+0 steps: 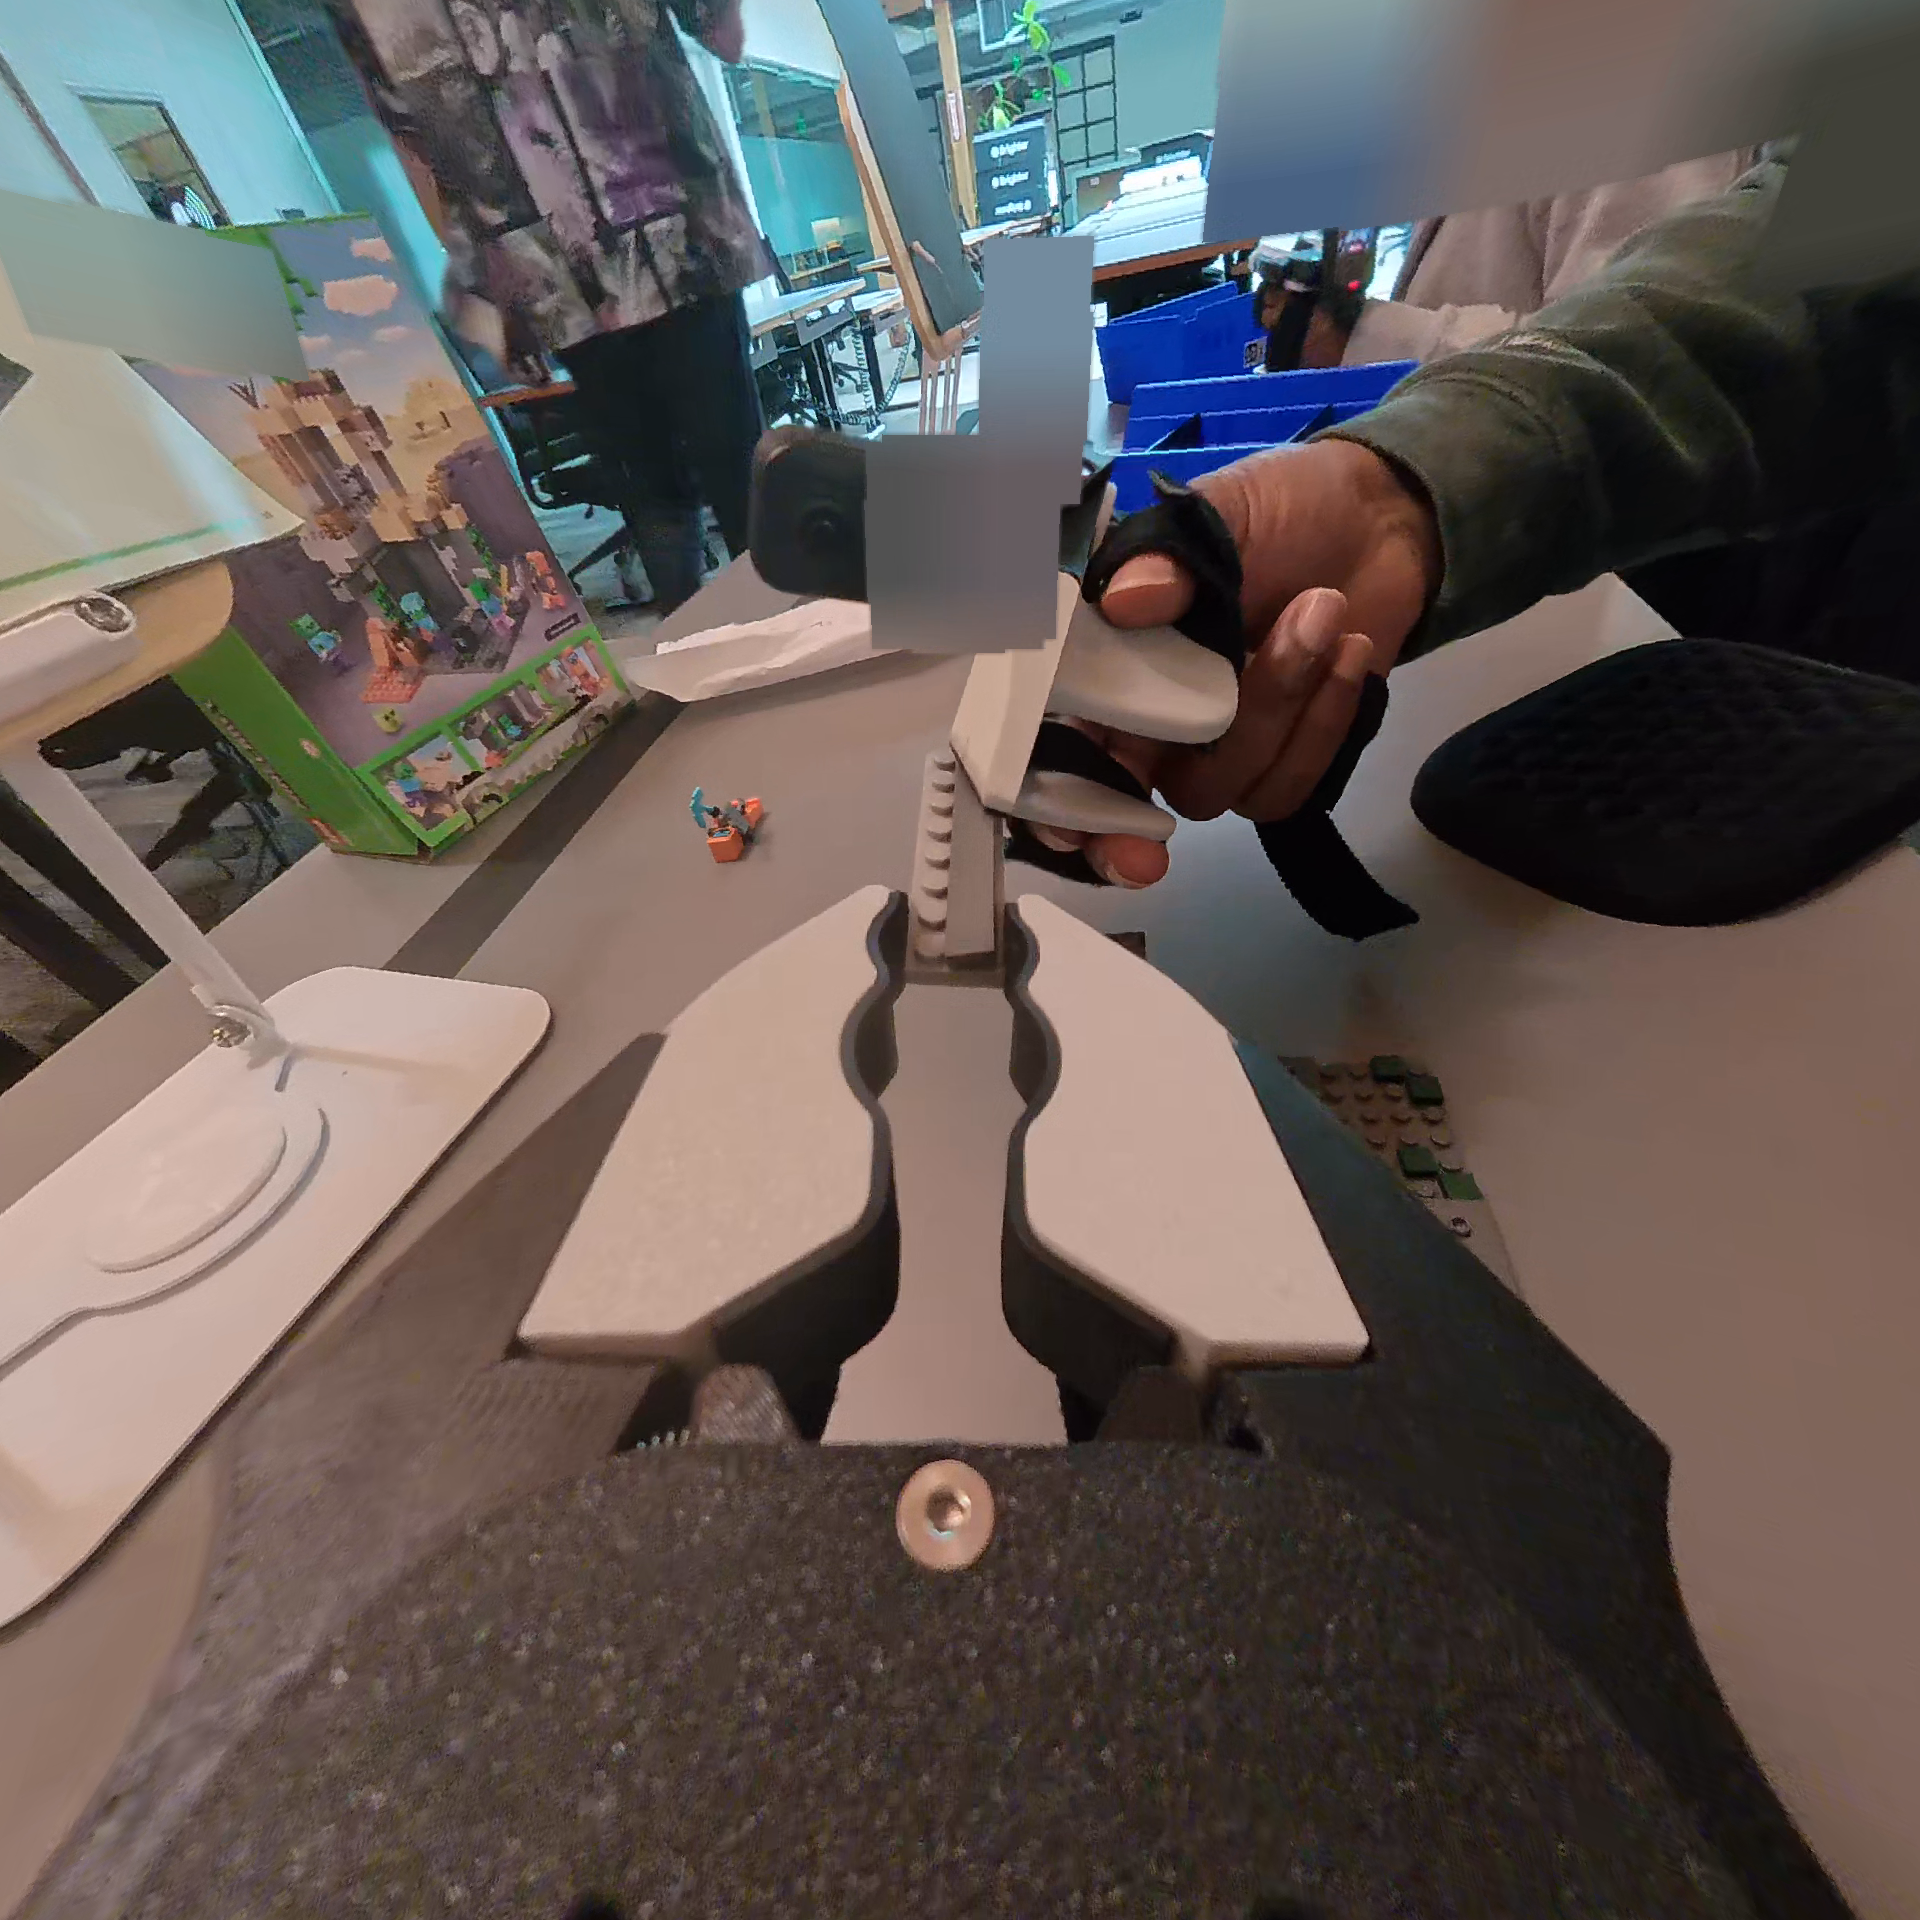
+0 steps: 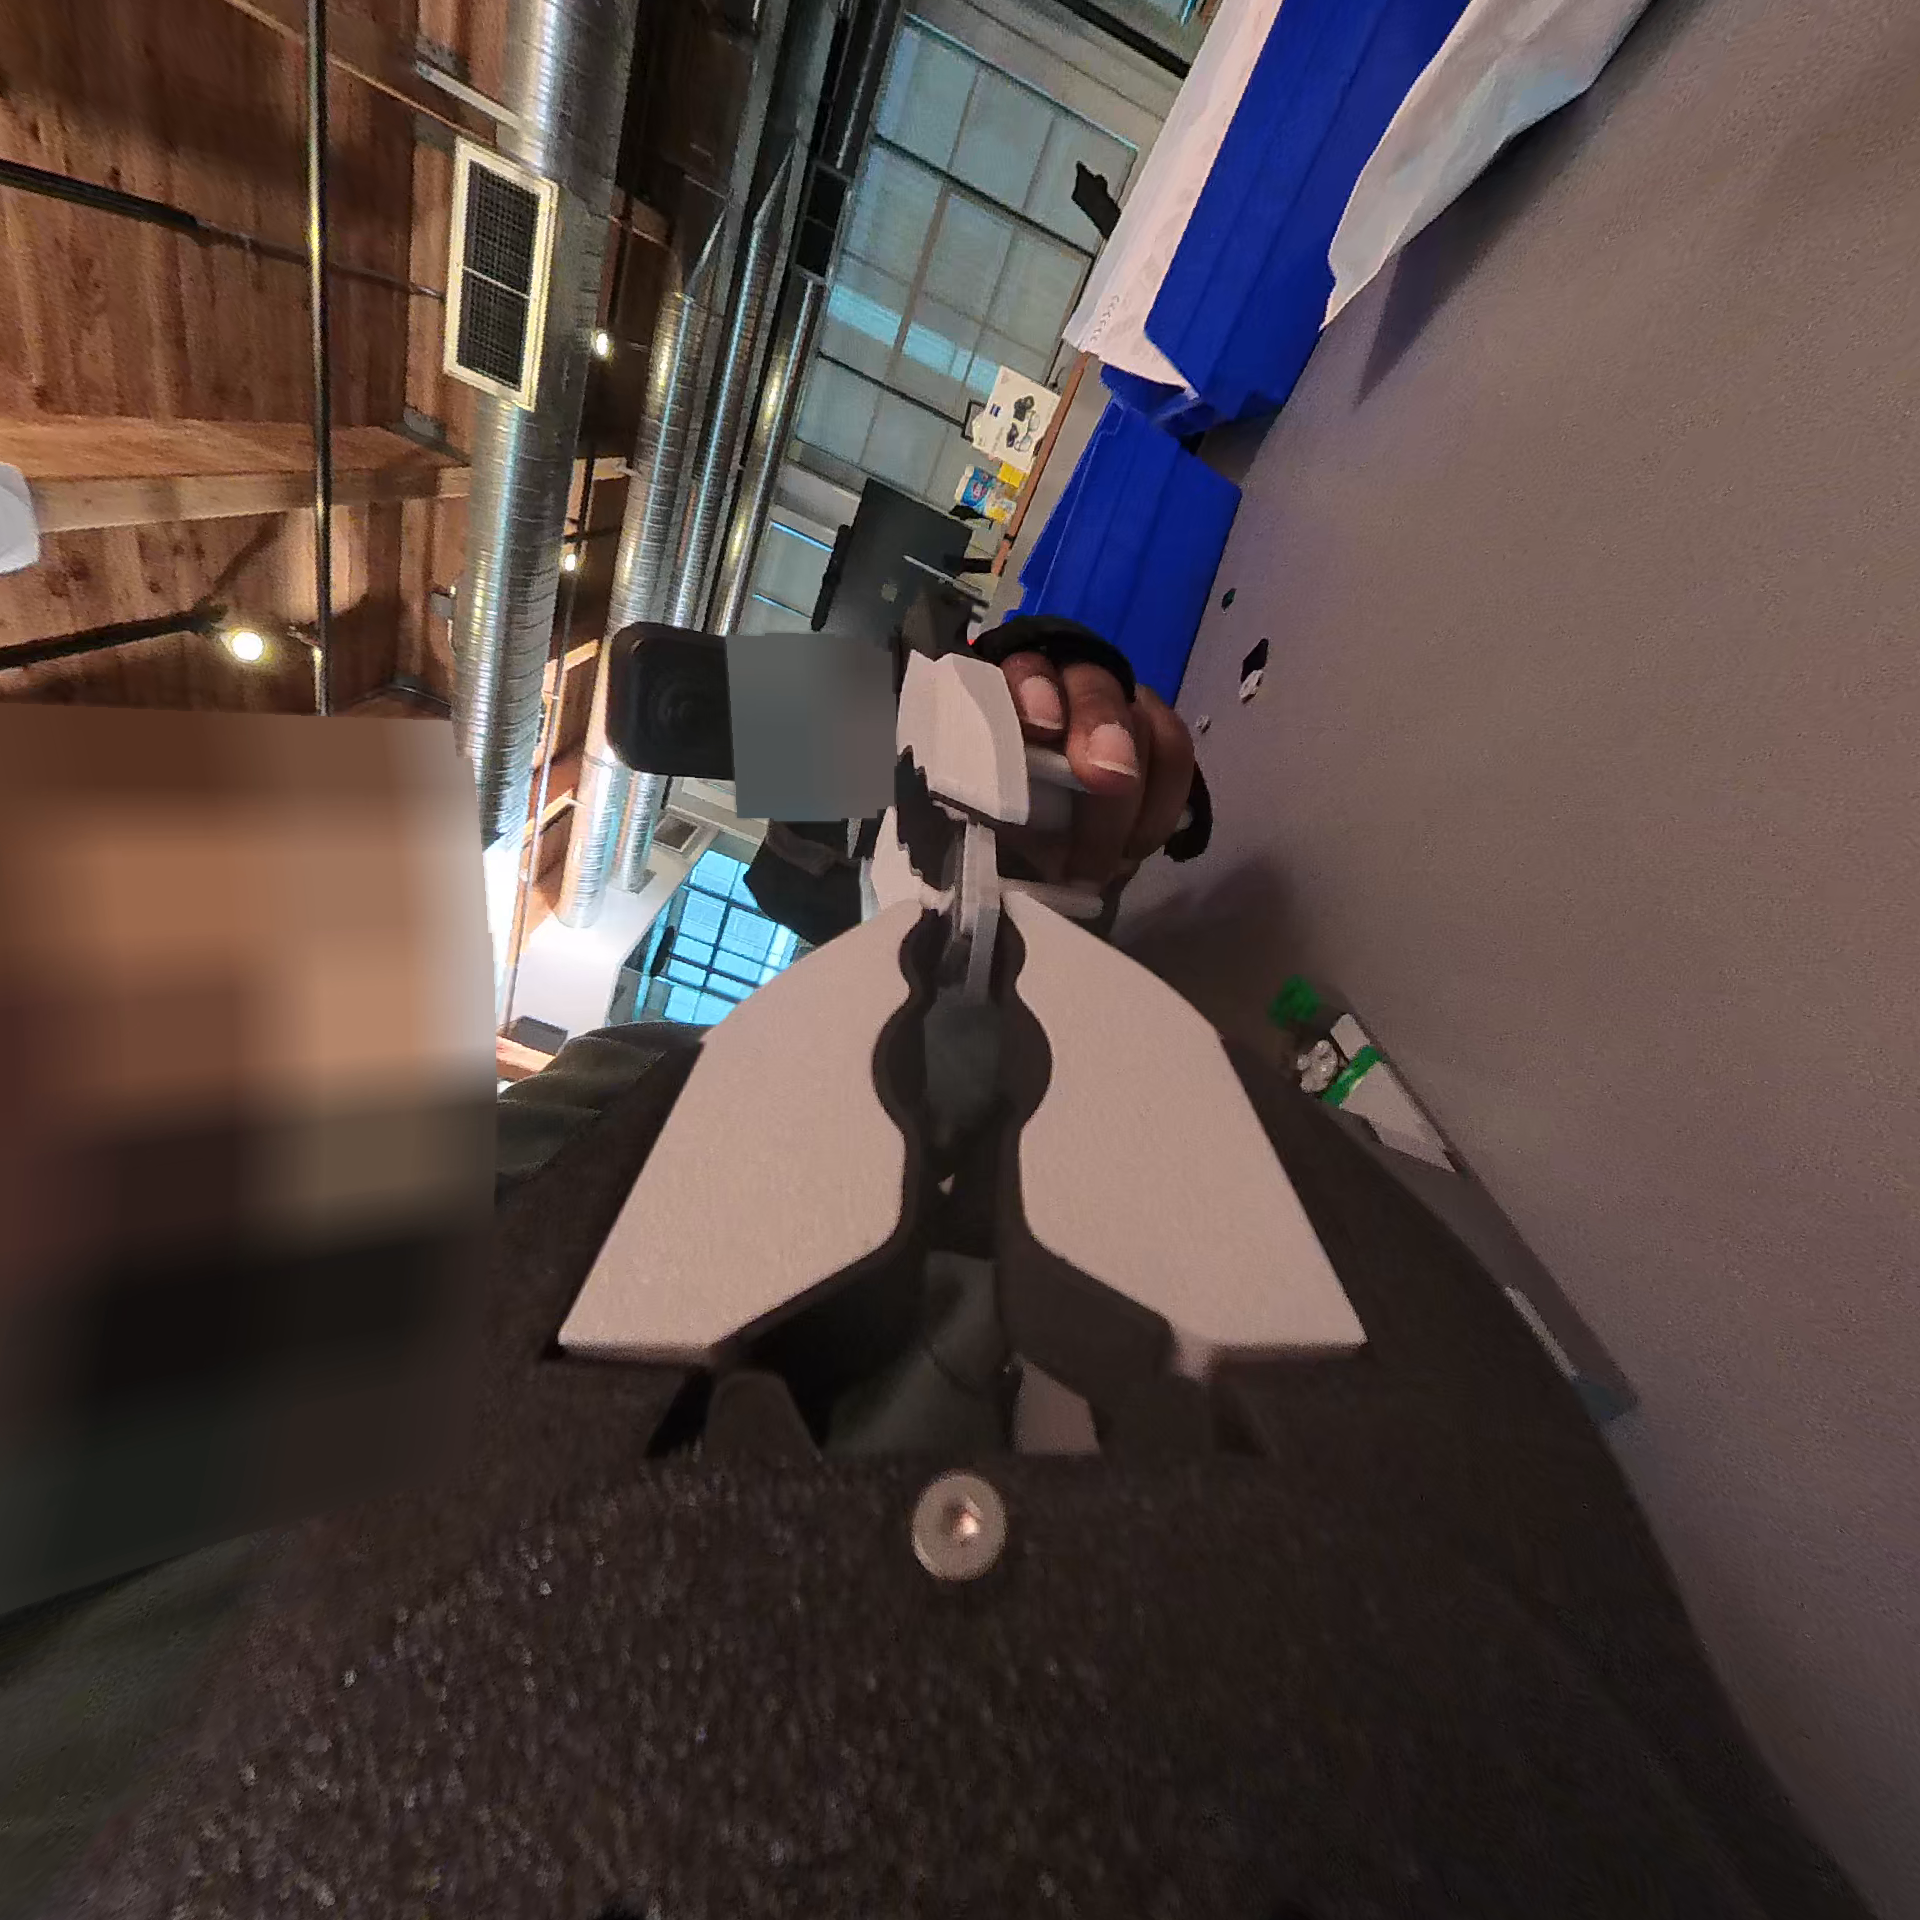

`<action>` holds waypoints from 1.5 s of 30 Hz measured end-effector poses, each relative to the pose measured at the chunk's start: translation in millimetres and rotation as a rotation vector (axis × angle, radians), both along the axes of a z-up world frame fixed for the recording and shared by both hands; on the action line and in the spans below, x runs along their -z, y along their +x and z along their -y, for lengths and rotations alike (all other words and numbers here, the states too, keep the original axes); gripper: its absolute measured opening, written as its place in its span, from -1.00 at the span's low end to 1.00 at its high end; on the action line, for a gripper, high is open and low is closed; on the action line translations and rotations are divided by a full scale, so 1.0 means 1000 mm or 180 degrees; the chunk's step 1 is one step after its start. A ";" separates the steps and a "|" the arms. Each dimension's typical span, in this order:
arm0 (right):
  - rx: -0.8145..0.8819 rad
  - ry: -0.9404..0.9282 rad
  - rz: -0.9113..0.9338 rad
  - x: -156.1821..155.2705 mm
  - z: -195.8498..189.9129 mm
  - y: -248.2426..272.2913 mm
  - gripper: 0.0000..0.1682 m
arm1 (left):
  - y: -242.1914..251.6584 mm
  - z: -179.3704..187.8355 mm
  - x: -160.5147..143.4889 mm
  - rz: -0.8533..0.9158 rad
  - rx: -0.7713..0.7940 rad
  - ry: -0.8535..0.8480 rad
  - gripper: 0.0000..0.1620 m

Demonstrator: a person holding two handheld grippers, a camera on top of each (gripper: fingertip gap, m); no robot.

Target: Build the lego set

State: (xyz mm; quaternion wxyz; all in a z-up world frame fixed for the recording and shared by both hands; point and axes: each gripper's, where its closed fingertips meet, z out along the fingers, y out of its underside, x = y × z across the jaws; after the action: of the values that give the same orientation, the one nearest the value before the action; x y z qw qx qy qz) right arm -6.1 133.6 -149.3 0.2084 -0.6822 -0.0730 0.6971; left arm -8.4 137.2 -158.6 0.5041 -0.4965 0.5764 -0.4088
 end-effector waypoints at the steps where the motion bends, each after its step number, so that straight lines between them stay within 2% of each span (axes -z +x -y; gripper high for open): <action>1: 0.0031 0.0040 0.0021 0.000 0.000 0.000 -0.90 | 0.000 0.000 0.000 0.0004 0.0002 0.0006 -0.79; 8: 0.0168 0.0319 0.0056 -0.004 0.004 0.000 -0.90 | 0.000 0.003 -0.005 0.0045 0.0001 0.0082 -0.79; 16: 0.0113 0.0820 0.0009 -0.013 0.012 0.000 -0.89 | 0.000 0.012 -0.016 0.0088 -0.0029 0.0495 -0.79; 21: 0.0124 0.1093 0.0094 -0.020 0.019 0.002 -0.88 | 0.001 0.019 -0.021 0.0113 0.0019 0.0573 -0.79; 45: 0.0022 0.0879 0.0102 -0.015 0.027 0.004 -0.90 | 0.003 0.023 -0.019 0.0028 0.0056 0.0627 -0.79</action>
State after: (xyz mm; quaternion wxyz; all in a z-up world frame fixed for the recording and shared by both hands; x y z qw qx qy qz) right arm -2.2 106.3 -134.1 0.3015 -0.6583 -0.1692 0.6686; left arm -5.7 114.0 -139.9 0.5494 -0.4376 0.6159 -0.3567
